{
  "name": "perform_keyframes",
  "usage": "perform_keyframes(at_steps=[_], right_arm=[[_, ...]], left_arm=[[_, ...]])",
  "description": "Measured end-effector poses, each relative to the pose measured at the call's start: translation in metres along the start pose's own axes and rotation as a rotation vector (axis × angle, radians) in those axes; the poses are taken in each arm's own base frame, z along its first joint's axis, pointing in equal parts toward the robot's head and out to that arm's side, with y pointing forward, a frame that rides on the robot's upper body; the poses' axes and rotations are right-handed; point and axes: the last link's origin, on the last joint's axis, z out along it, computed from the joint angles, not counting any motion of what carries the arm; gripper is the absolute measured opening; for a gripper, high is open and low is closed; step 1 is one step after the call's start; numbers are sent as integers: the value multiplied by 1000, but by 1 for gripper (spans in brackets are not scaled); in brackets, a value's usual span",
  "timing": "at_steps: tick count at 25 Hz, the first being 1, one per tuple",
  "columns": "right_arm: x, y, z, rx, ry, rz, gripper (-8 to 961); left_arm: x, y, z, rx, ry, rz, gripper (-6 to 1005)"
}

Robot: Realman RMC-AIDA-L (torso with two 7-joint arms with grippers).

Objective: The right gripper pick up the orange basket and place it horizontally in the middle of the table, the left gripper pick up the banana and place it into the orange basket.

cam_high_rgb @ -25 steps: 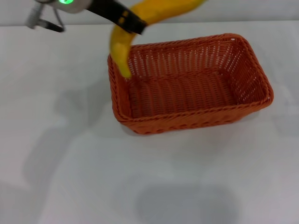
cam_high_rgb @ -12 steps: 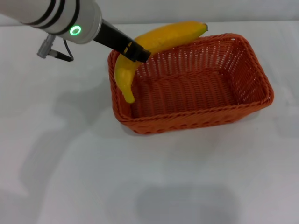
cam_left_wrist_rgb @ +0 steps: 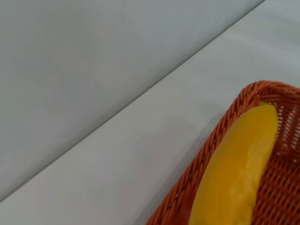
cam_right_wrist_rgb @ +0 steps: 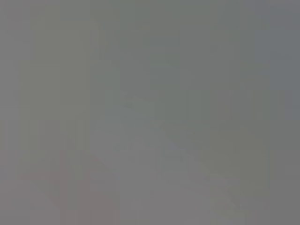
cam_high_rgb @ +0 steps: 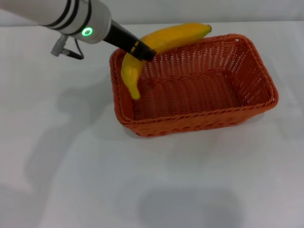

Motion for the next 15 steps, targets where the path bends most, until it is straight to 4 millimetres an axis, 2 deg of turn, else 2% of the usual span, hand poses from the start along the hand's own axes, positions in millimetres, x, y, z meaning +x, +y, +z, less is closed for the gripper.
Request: perform_keyframes(at_steps=[12, 15], right_arm=[[0, 1, -2, -8, -4, -2, 876], [0, 0, -3, -7, -4, -1, 876]], left_arm=[[14, 1, 3, 5, 91, 42, 614], [15, 2, 2, 15, 121, 58, 722]])
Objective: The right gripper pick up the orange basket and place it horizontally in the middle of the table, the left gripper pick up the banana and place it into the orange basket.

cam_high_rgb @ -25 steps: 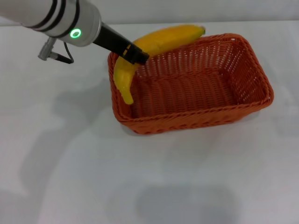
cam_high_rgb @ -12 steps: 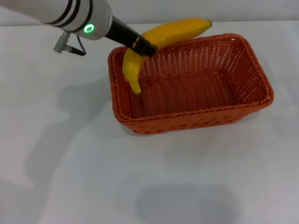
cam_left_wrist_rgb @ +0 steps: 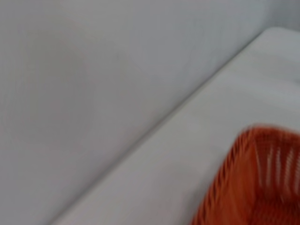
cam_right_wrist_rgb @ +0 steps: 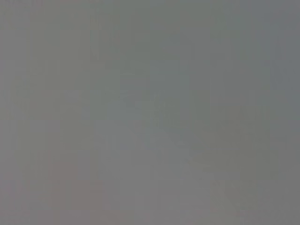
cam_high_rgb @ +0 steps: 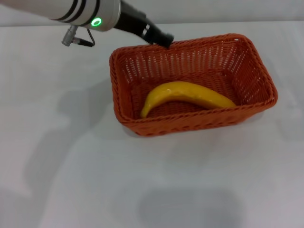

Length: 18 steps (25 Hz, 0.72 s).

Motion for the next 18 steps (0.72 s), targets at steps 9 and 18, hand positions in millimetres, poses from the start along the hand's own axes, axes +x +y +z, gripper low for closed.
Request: perform_keyframes(at_steps=[9, 18], right_arm=[[2, -2, -4, 12, 8, 2, 877], [4, -3, -5, 16, 13, 6, 876]], left_arm=[[-22, -21, -37, 297, 508, -24, 874], [-78, -16, -65, 773, 1002, -179, 881]])
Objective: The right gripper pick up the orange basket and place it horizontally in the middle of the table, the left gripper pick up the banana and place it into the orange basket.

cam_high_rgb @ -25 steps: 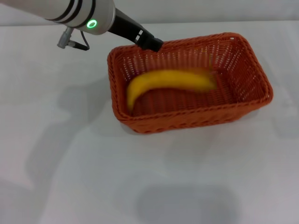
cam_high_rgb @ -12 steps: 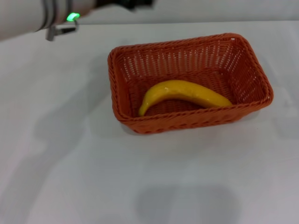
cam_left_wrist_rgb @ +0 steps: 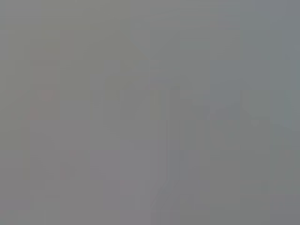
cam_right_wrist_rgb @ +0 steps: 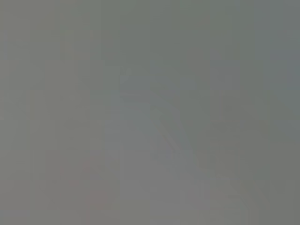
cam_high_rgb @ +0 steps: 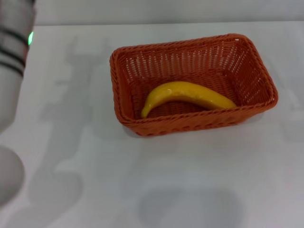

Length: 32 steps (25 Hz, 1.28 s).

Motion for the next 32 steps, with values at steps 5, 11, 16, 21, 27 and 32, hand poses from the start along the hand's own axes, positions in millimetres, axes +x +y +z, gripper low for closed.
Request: perform_keyframes(at_steps=[5, 11, 16, 21, 27, 32], right_arm=[[1, 1, 1, 0, 2, 3, 876], [1, 0, 1, 4, 8, 0, 876], [1, -1, 2, 5, 8, -1, 876], [0, -2, 3, 4, 6, -4, 876], [-1, -2, 3, 3, 6, -5, 876], [0, -2, 2, 6, 7, -3, 876]], left_arm=[[-13, -14, -31, 12, 246, -166, 881], [-33, -13, -52, -37, 247, -250, 881], [-54, -25, -61, -11, 178, -174, 881], [-73, -30, -51, -30, 96, -105, 881], [-88, -43, -51, 2, 49, -14, 881], [-102, -70, -60, 120, -14, 23, 880]])
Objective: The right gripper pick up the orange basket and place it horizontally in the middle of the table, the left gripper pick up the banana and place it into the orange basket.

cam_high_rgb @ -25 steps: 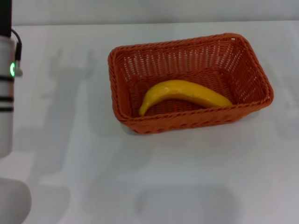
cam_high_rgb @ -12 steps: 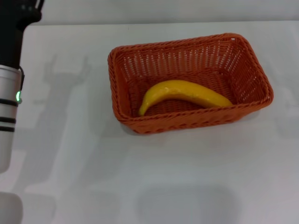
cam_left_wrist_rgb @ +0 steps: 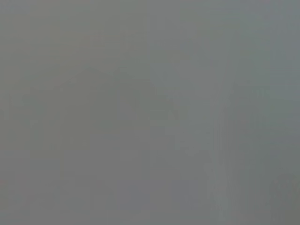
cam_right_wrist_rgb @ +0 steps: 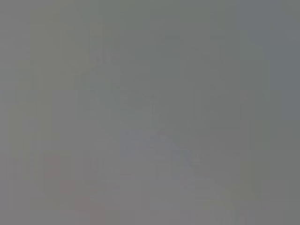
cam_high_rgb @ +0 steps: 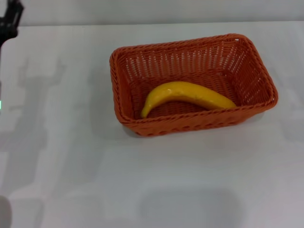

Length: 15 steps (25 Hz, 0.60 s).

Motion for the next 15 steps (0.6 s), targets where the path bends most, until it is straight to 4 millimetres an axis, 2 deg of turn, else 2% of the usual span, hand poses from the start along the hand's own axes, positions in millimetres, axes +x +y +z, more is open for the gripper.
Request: perform_keyframes(at_steps=[6, 10, 15], right_arm=[[0, -2, -2, 5, 1, -2, 876], [0, -2, -3, 7, 1, -1, 876], [0, -5, -7, 19, -4, 2, 876]], left_arm=[[-18, -41, -5, 206, -101, 8, 880], [-37, -65, -11, 373, -222, -63, 880], [-58, -66, -14, 387, -369, -129, 880]])
